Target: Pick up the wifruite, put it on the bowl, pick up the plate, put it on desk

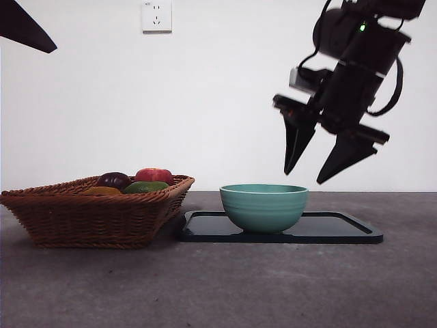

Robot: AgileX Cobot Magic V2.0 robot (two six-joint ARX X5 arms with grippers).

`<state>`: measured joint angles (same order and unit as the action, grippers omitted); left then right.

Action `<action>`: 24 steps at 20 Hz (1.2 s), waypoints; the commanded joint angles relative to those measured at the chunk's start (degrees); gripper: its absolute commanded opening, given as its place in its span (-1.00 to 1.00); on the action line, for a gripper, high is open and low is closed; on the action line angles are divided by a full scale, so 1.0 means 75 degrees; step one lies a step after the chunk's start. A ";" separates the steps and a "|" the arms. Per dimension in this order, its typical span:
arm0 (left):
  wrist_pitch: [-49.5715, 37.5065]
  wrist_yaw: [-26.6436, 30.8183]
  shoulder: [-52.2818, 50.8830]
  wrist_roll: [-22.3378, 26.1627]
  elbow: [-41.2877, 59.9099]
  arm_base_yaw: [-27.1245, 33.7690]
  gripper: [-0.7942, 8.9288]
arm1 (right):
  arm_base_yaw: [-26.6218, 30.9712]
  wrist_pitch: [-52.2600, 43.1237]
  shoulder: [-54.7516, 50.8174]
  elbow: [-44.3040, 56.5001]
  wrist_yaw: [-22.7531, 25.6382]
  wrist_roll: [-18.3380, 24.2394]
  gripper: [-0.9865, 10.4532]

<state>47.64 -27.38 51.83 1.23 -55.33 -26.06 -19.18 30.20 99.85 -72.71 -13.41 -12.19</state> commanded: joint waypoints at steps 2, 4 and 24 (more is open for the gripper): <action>-0.0070 -0.0047 0.0041 0.0149 -0.0117 -0.0041 0.00 | -0.0117 -0.0227 0.0443 -0.0163 -0.0003 0.0093 -0.33; -0.0070 -0.0047 0.0041 0.0149 -0.0117 -0.0041 0.00 | -0.0125 -0.0294 0.0536 -0.0163 -0.0003 0.0090 -0.44; -0.0067 -0.0047 0.0041 0.0149 -0.0114 -0.0041 0.00 | -0.0125 -0.0507 0.0606 -0.0166 0.0219 0.0175 -0.81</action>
<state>47.66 -27.38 51.83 1.26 -55.33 -26.06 -19.84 27.09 103.22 -72.71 -11.77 -11.73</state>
